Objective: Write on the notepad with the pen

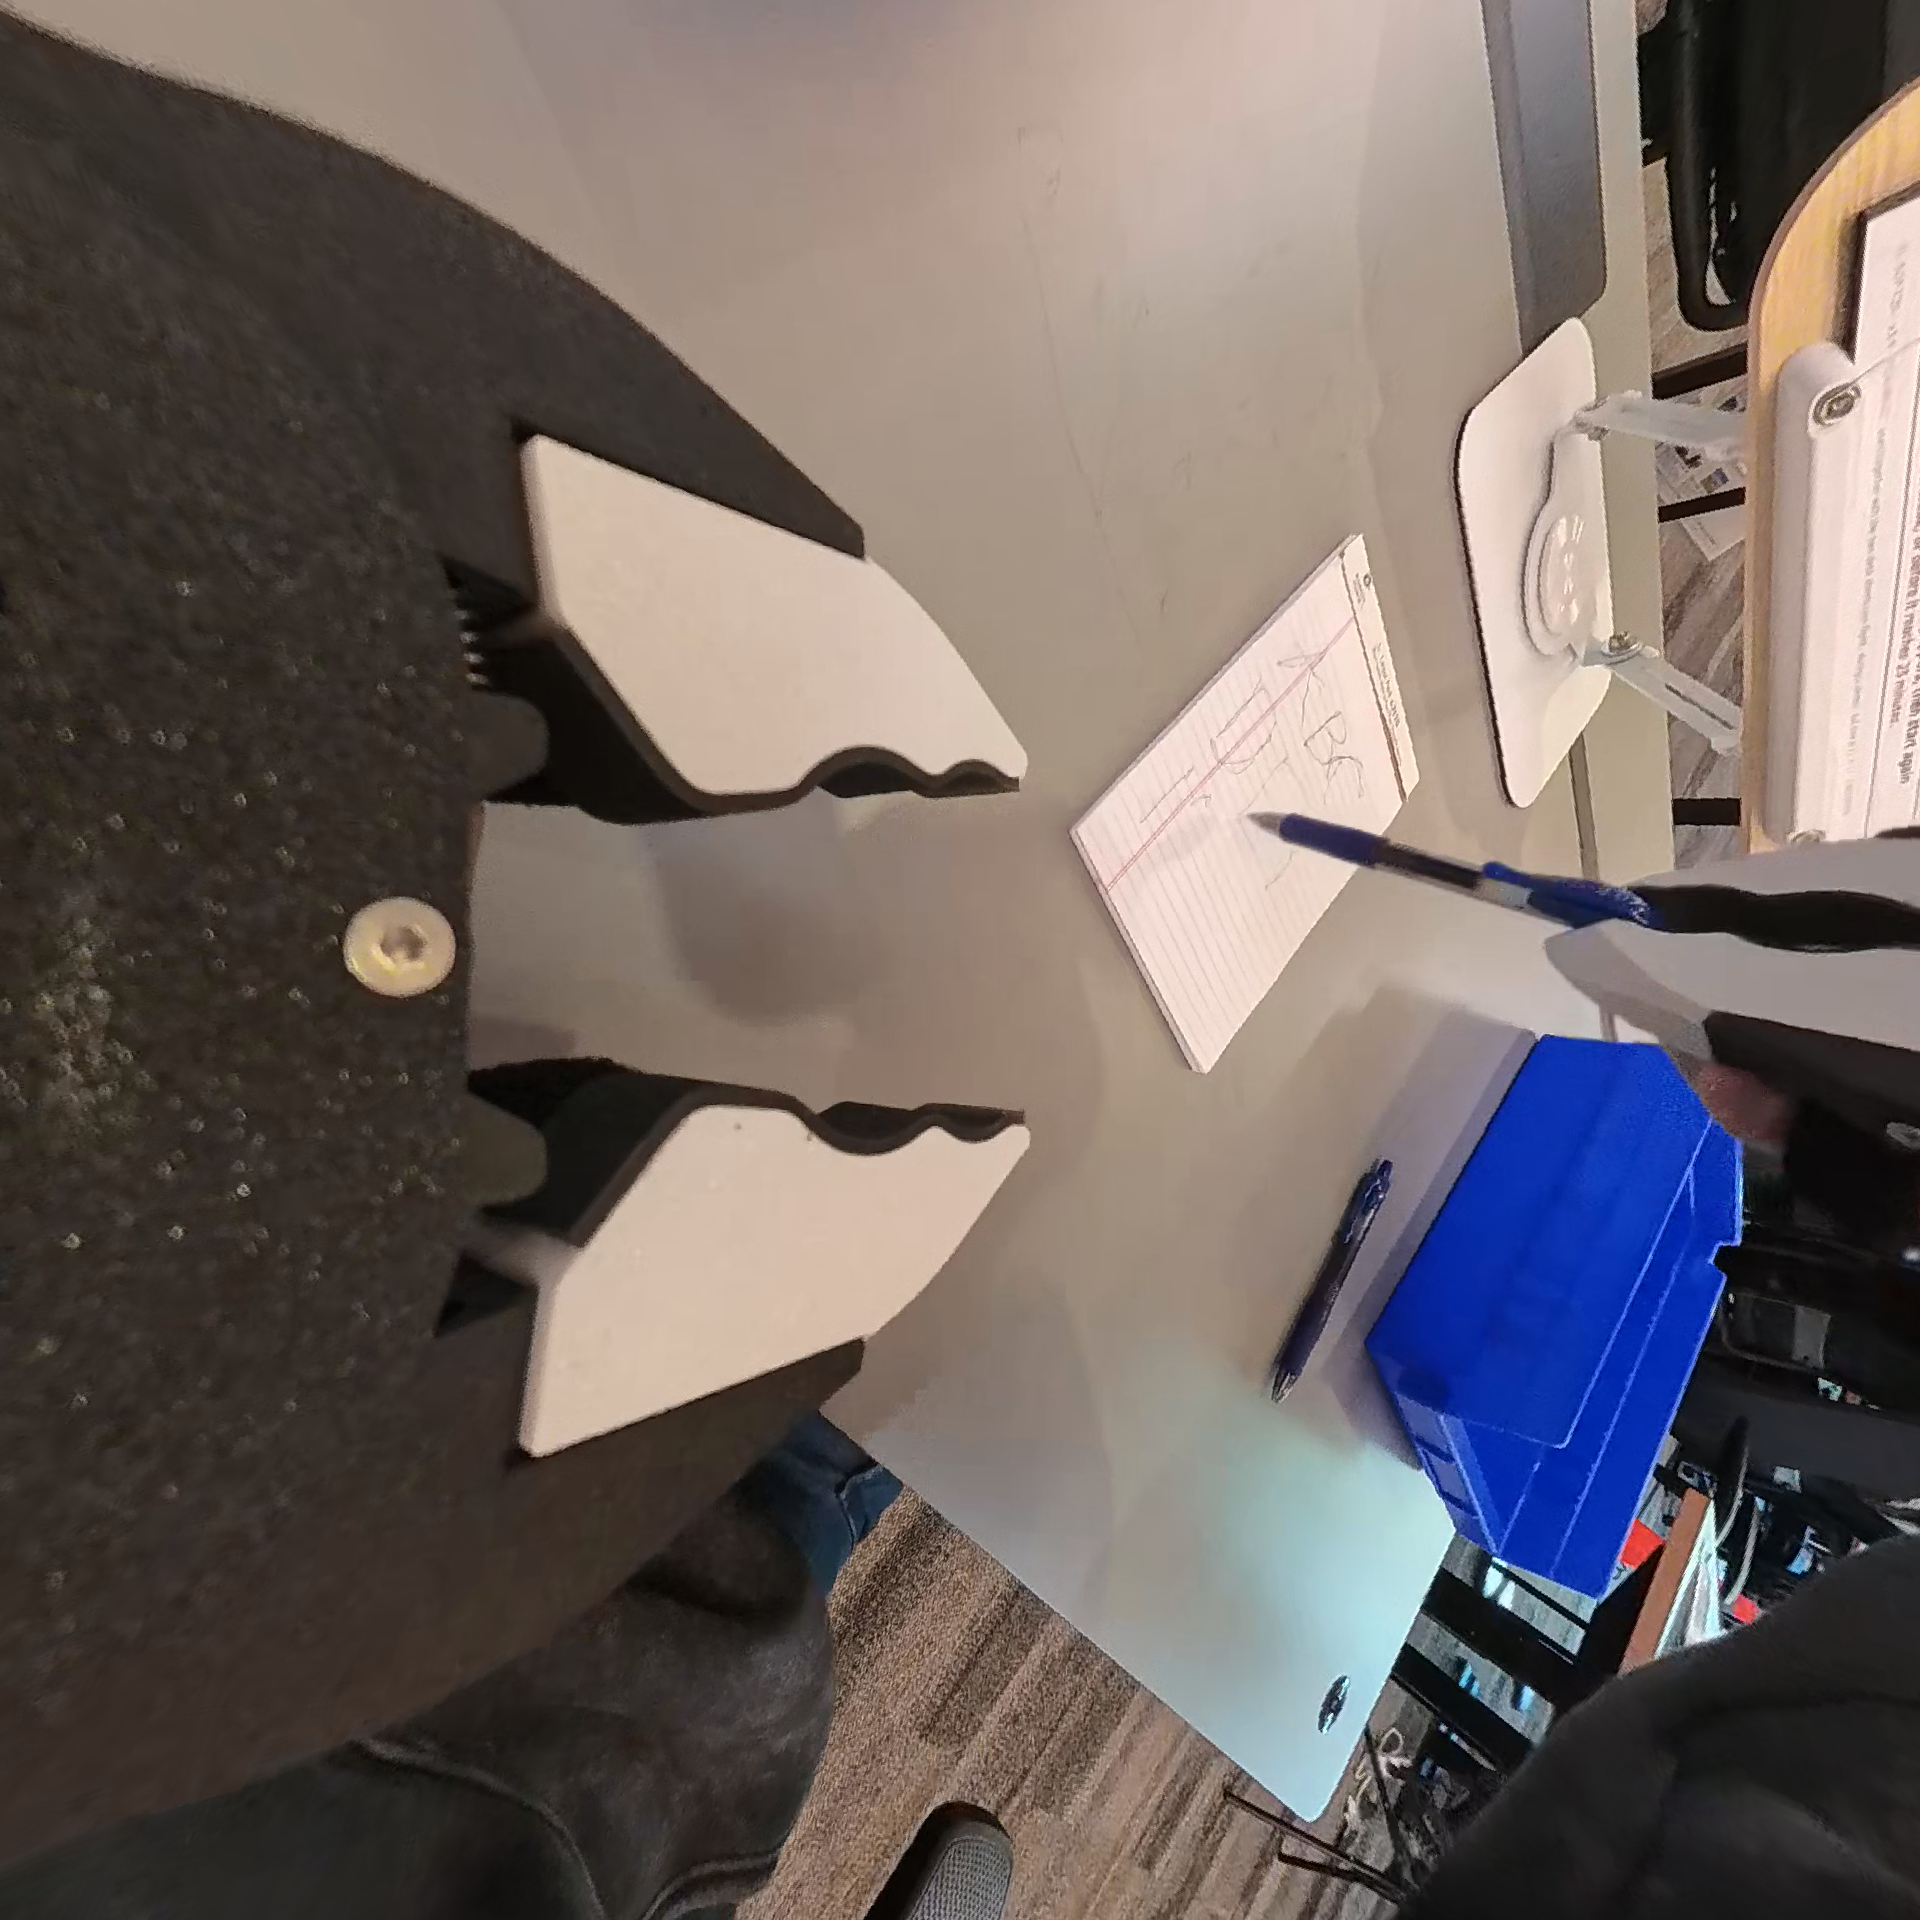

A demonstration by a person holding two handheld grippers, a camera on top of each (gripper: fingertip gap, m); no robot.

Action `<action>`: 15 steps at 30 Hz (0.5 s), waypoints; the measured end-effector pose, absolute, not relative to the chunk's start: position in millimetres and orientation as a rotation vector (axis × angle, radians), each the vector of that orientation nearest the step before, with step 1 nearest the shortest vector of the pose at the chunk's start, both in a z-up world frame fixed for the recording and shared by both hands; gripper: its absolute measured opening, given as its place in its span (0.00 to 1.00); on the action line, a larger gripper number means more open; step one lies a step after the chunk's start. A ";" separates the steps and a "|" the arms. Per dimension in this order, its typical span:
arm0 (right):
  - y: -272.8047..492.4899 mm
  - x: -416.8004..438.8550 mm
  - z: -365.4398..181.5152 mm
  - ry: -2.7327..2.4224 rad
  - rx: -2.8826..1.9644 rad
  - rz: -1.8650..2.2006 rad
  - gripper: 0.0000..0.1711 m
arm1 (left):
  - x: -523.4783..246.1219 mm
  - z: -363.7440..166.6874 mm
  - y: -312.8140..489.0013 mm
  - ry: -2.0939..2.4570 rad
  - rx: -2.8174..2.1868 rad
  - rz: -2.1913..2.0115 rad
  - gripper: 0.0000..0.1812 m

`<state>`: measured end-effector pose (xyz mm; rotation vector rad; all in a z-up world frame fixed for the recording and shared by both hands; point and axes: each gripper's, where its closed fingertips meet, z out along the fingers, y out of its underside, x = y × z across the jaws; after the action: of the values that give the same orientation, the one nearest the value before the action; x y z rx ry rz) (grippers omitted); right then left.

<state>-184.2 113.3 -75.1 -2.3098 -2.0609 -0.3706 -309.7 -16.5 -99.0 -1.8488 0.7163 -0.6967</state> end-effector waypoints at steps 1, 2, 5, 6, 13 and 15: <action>116.6 -185.3 -74.5 -2.083 -2.299 -0.401 0.06 | -309.8 -99.1 -16.2 0.715 -1.850 -0.700 0.31; 117.6 -188.3 -75.0 -2.101 -2.301 -0.398 0.06 | -309.8 -99.2 -16.2 0.715 -1.850 -0.702 0.31; 119.3 -195.6 -77.8 -2.177 -2.282 -0.423 0.06 | -310.0 -99.3 -16.3 0.718 -1.851 -0.696 0.31; 119.4 -196.4 -78.5 -2.210 -2.269 -0.445 0.06 | -310.2 -99.0 -16.4 0.718 -1.849 -0.695 0.31; 116.1 -206.8 -79.4 -2.284 -2.245 -0.459 0.06 | -311.3 -98.8 -15.7 0.713 -1.849 -0.701 0.31; 114.4 -205.0 -79.2 -2.299 -2.243 -0.477 0.06 | -311.1 -98.9 -15.9 0.716 -1.849 -0.702 0.31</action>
<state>-205.0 114.4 -79.2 -2.2432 -2.2995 -0.4774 -311.1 -15.9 -98.9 -1.8490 0.7159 -0.7023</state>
